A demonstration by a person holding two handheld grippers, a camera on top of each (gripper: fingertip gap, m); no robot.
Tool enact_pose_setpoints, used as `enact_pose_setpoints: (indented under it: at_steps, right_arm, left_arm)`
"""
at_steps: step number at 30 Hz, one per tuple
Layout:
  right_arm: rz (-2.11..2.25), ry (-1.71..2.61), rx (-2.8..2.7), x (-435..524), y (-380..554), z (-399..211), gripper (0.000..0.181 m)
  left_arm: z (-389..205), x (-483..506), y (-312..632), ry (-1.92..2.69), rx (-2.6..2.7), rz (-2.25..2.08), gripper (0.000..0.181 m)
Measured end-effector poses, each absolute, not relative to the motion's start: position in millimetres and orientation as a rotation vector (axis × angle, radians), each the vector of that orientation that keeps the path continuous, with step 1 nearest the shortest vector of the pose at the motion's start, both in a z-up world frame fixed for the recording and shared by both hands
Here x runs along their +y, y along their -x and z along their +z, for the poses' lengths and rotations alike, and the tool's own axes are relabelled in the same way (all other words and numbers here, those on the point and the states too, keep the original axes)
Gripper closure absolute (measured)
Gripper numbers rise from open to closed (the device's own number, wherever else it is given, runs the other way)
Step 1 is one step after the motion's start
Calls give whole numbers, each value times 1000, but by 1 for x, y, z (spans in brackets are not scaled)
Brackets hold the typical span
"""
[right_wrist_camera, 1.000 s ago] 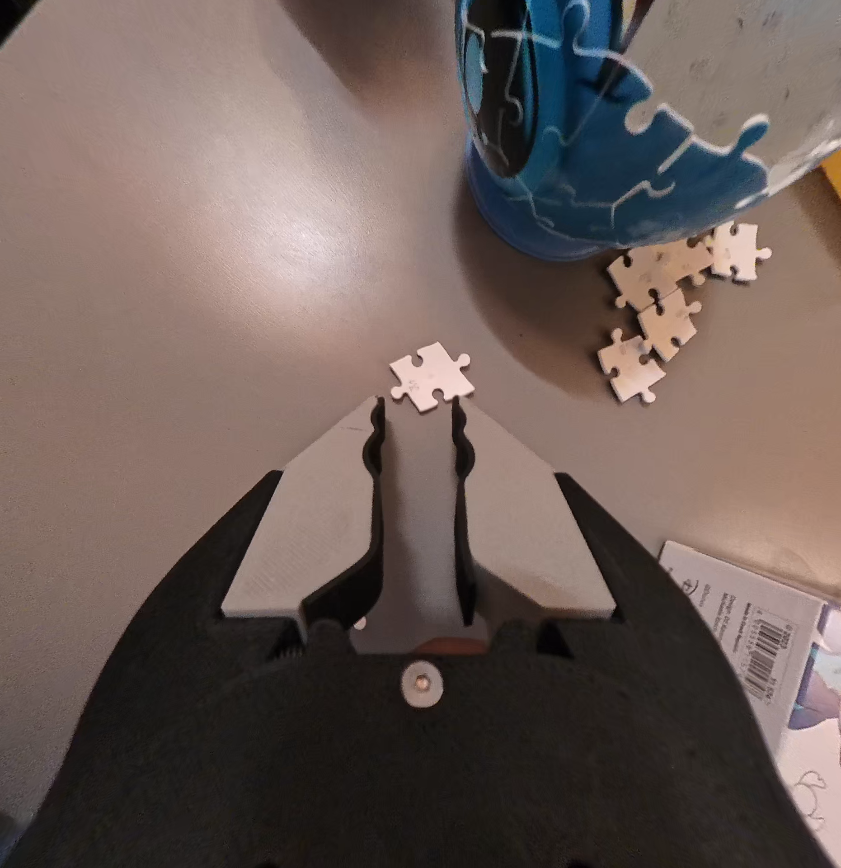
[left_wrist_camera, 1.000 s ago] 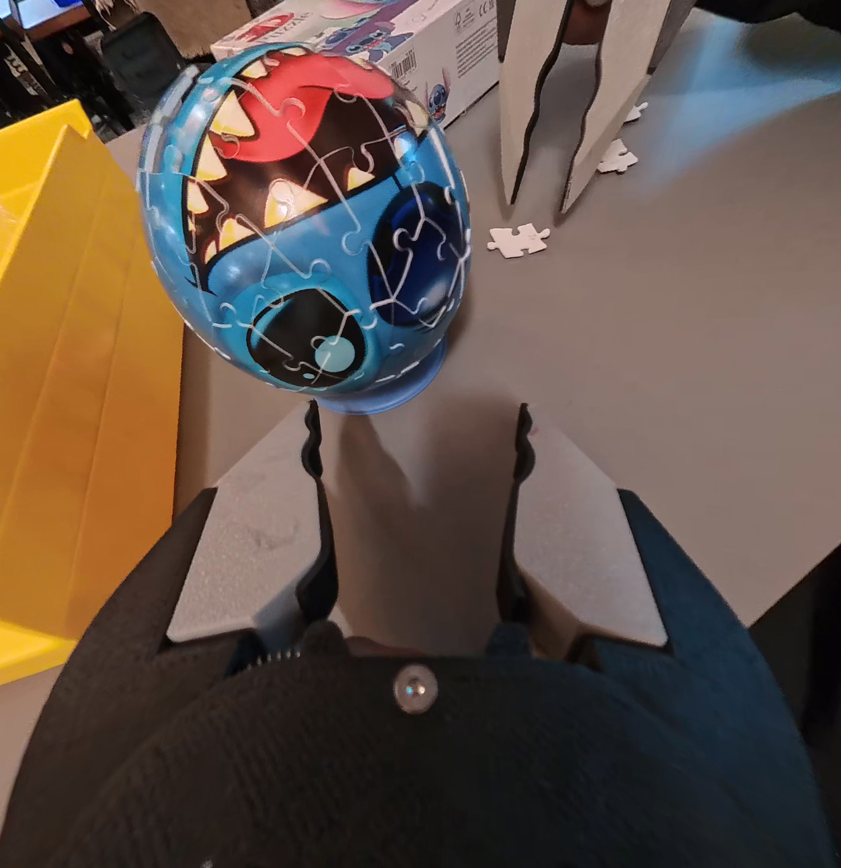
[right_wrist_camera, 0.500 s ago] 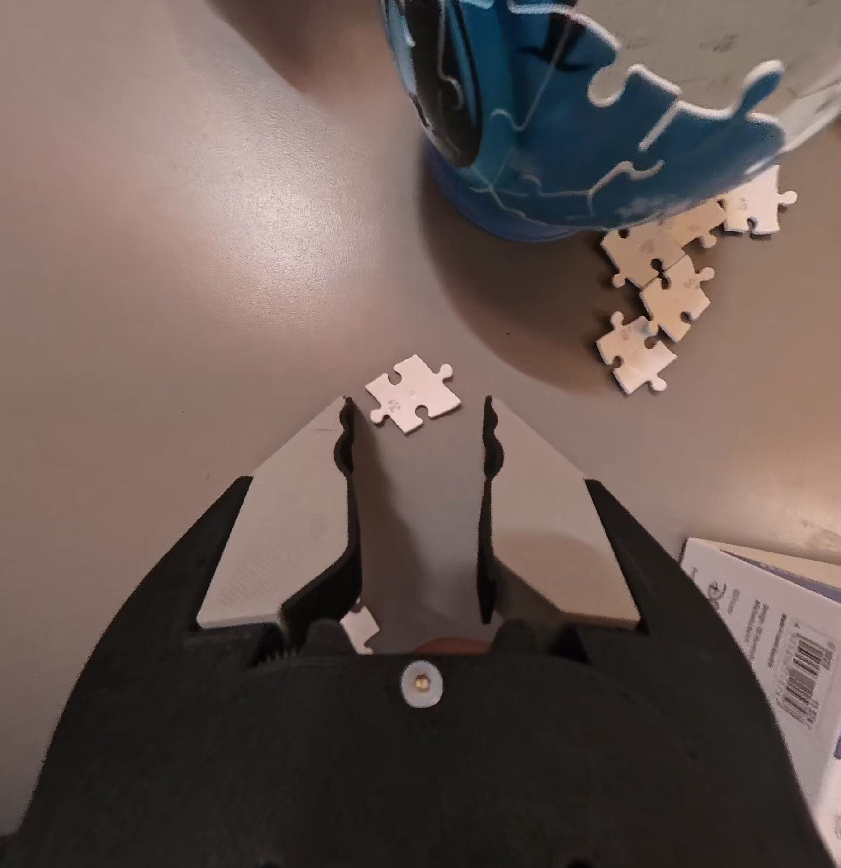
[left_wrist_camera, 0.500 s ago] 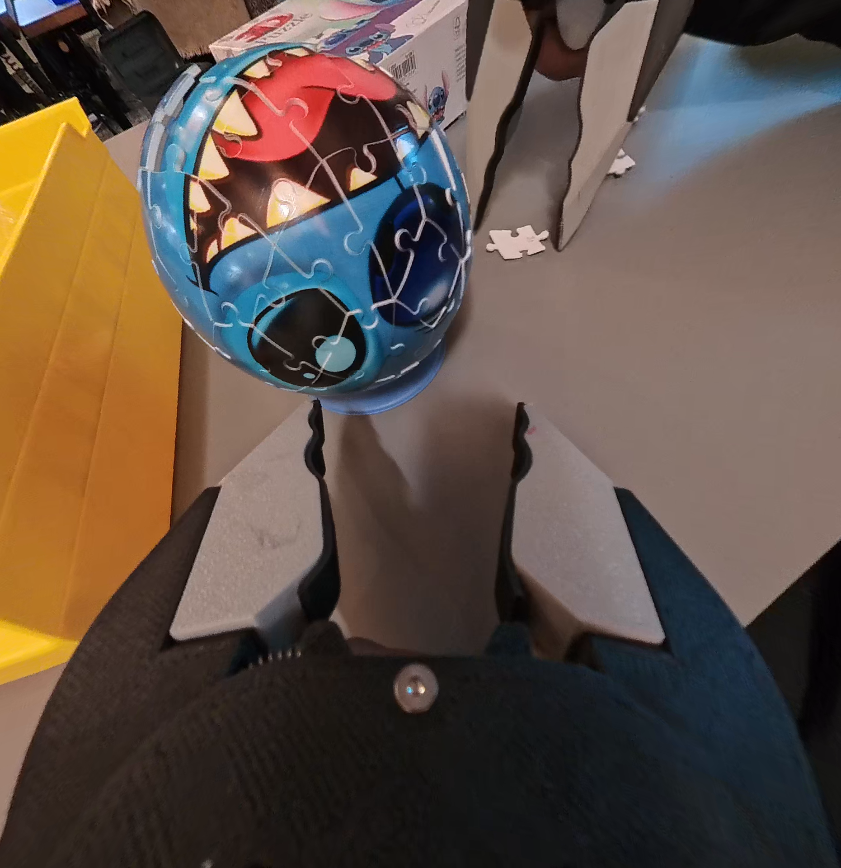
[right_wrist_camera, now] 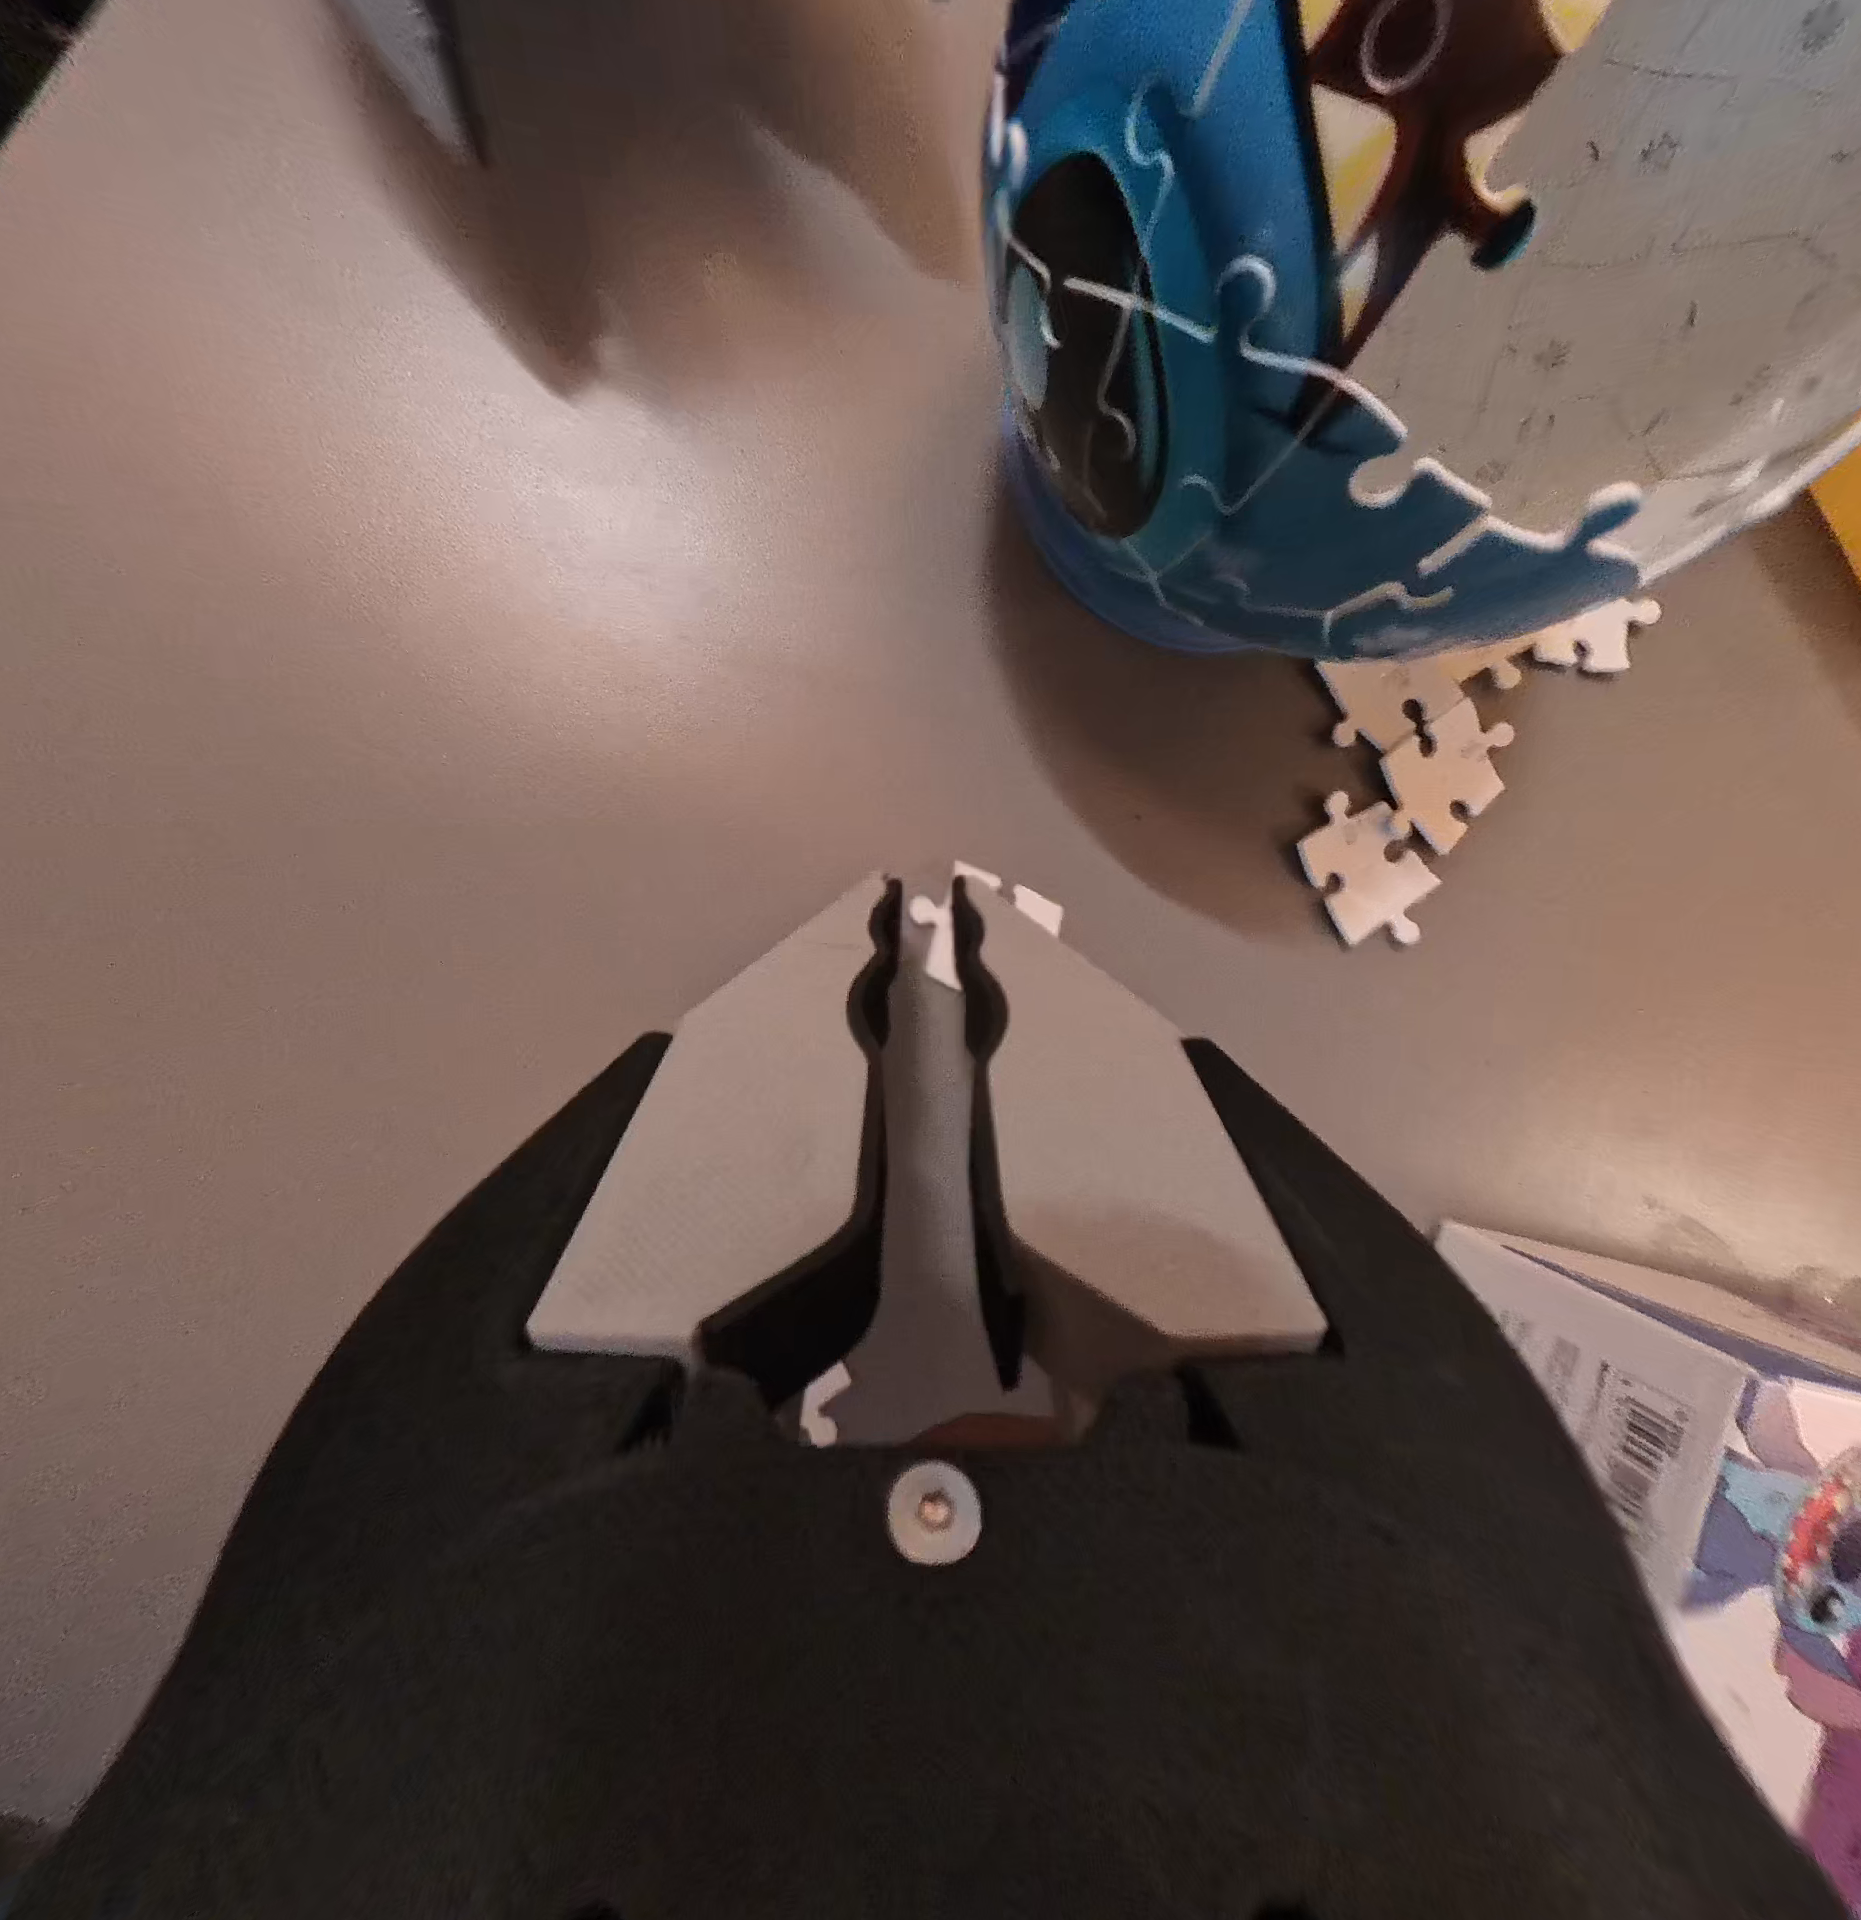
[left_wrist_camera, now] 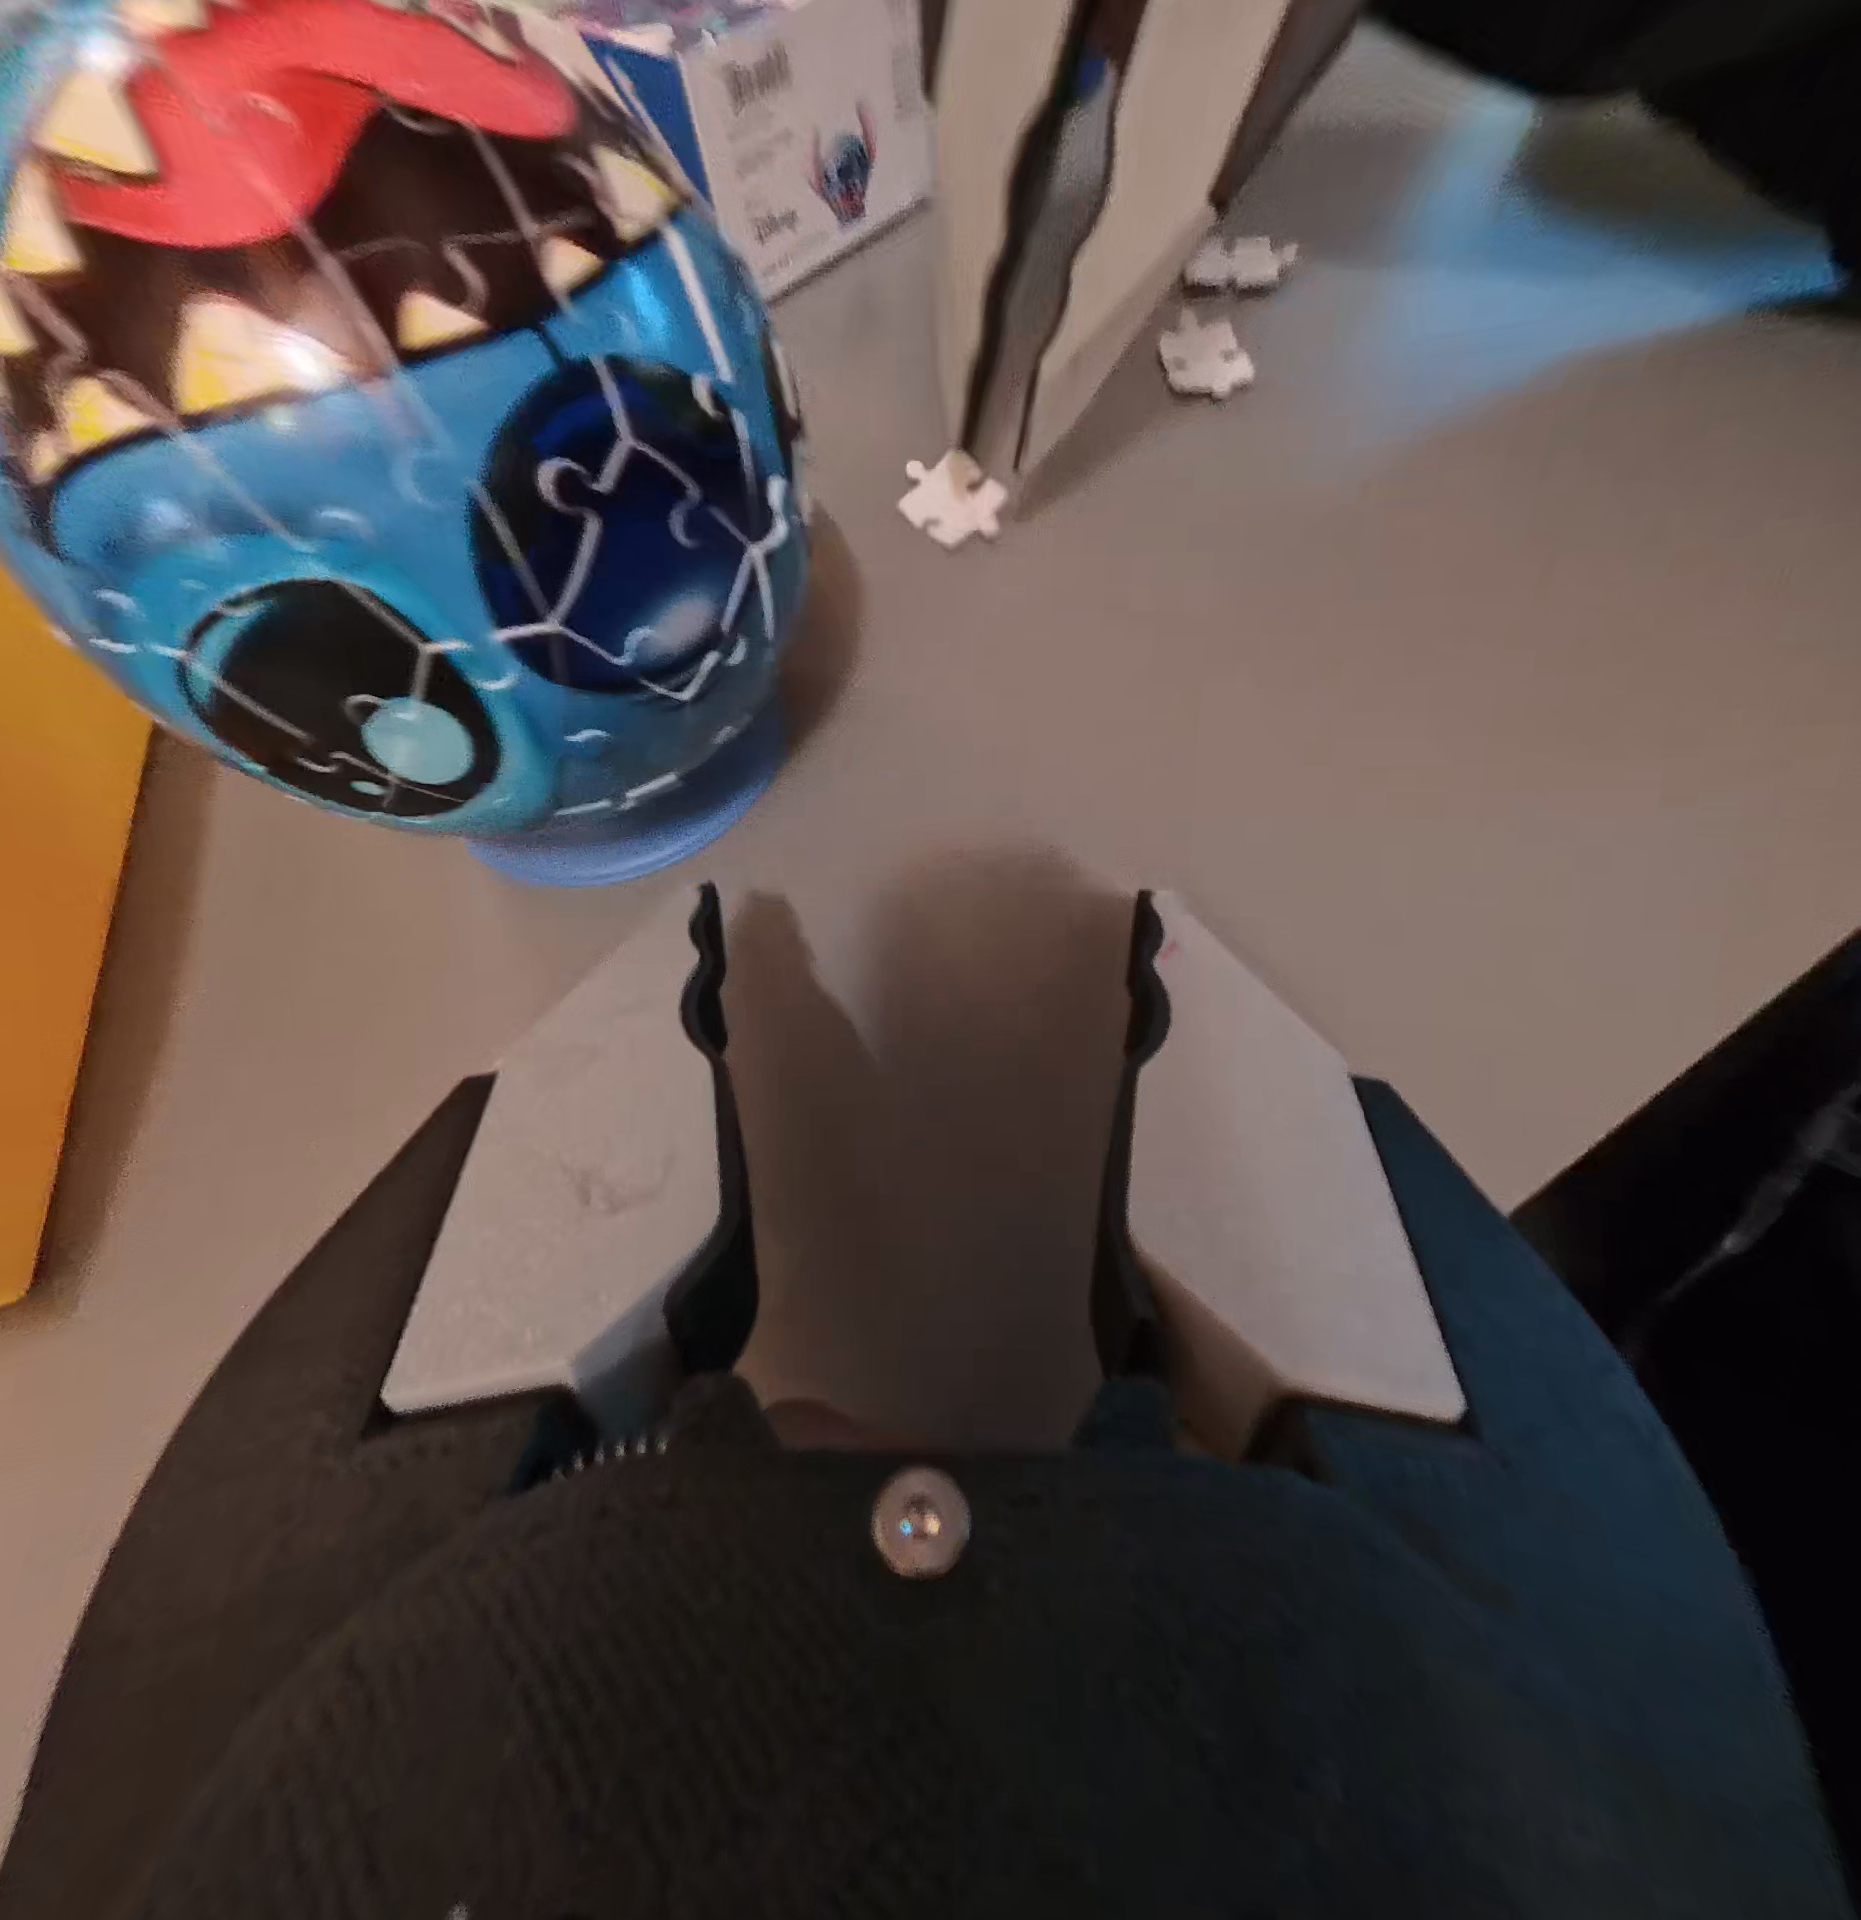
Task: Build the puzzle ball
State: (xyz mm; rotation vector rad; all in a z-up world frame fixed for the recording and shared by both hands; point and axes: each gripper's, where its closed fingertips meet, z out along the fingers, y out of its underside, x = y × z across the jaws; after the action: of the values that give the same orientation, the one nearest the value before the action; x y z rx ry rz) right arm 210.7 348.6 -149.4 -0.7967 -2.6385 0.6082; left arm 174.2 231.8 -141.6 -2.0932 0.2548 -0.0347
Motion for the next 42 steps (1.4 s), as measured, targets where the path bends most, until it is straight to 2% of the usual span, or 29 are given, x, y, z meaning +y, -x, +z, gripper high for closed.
enact_pose_setpoints:
  at_steps: [3,6,17,24,27,33,35,42]
  right_arm:
    - [605,891,-2607,359,-209,-148,153]
    - [621,1044,-2593,369,-208,-155,143]
    - [434,1049,-2519,393,-198,-168,151]
    - [546,1054,-2554,385,-202,-168,149]
    - [594,1042,-2584,378,-204,-170,153]
    - [635,1087,-2550,380,-199,-169,142]
    - [716,1111,-2565,375,-200,-170,152]
    - [664,1104,-2593,376,-206,-170,151]
  left_arm:
    - [-145,233,-174,2094,289,83,103]
    - [-145,232,-173,2095,265,61,105]
    - [-135,231,-168,2026,179,-46,117]
    - [-134,230,-169,2020,178,-74,119]
    - [-134,230,-169,2017,180,-72,119]
    - [-134,230,-169,2016,183,-67,120]
    - [-134,230,-169,2014,181,-72,120]
    - [-134,230,-169,2014,180,-74,122]
